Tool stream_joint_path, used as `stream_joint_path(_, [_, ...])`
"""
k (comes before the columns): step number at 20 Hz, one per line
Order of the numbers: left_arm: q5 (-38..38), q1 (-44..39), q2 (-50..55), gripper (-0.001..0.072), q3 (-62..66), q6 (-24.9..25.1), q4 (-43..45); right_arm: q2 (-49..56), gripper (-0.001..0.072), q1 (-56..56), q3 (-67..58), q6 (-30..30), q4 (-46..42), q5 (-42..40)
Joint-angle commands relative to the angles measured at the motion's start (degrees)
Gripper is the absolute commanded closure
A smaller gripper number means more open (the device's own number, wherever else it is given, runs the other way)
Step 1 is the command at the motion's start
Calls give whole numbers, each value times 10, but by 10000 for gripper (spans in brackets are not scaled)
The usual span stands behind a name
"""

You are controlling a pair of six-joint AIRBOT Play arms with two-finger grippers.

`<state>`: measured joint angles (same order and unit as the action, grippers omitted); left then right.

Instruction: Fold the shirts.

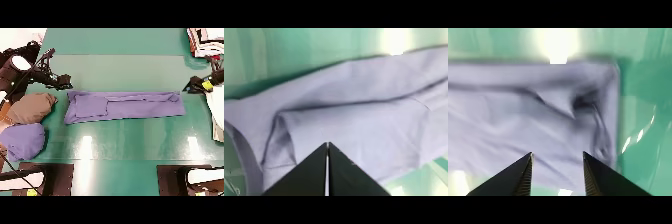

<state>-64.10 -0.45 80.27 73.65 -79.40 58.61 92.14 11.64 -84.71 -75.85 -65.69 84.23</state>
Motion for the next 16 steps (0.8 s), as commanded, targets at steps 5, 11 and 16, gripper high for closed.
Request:
stream_joint_path(5, [-17, -58, 3, 681, 9, 3, -7, 41, 40, 96, 105, 72, 78, 14])
stream_joint_path(11, [40, -115, 3, 682, 9, -33, -7, 110, 159, 64, 63, 84, 107, 15])
stream_joint_path(16, [64, -169, 33, 682, 10, -62, -9, 126, 628, 21, 43, 116, 107, 15])
